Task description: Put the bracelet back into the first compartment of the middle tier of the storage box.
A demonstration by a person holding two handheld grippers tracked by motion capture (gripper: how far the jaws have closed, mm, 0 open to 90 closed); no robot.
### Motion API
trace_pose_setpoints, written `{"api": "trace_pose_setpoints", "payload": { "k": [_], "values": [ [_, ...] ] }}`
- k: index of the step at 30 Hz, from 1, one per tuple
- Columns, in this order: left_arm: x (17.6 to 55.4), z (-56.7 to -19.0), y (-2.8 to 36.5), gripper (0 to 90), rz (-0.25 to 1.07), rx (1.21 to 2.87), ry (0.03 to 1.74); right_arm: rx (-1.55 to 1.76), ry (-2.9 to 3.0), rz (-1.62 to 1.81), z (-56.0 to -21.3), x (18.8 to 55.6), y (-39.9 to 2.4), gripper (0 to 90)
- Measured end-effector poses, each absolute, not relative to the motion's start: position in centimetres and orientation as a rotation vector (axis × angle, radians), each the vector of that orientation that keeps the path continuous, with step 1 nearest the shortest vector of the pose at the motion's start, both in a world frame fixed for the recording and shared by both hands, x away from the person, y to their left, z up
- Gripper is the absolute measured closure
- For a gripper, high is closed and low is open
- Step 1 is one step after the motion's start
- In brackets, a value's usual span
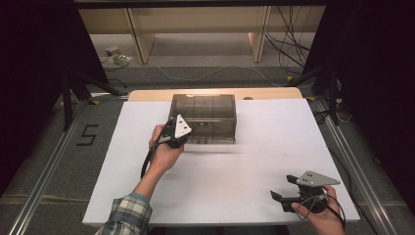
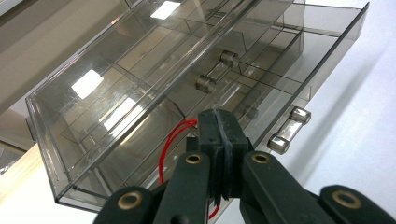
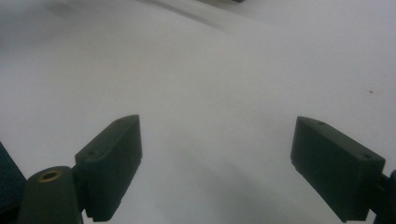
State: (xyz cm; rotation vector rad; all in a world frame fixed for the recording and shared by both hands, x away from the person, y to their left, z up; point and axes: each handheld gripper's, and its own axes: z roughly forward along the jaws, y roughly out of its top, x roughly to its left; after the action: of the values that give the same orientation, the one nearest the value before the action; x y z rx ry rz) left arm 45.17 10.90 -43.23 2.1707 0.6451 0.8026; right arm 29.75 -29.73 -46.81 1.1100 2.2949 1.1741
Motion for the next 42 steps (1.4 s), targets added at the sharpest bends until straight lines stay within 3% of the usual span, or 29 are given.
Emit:
{"api": "trace_pose_setpoints", "payload": {
  "k": [42],
  "values": [
    [46.3,-44.3,10.8,89.5,0.82,2.216,0.659,1.112,2.295,1.175,-46.9,29.8,-29.7,17.3]
  ]
}}
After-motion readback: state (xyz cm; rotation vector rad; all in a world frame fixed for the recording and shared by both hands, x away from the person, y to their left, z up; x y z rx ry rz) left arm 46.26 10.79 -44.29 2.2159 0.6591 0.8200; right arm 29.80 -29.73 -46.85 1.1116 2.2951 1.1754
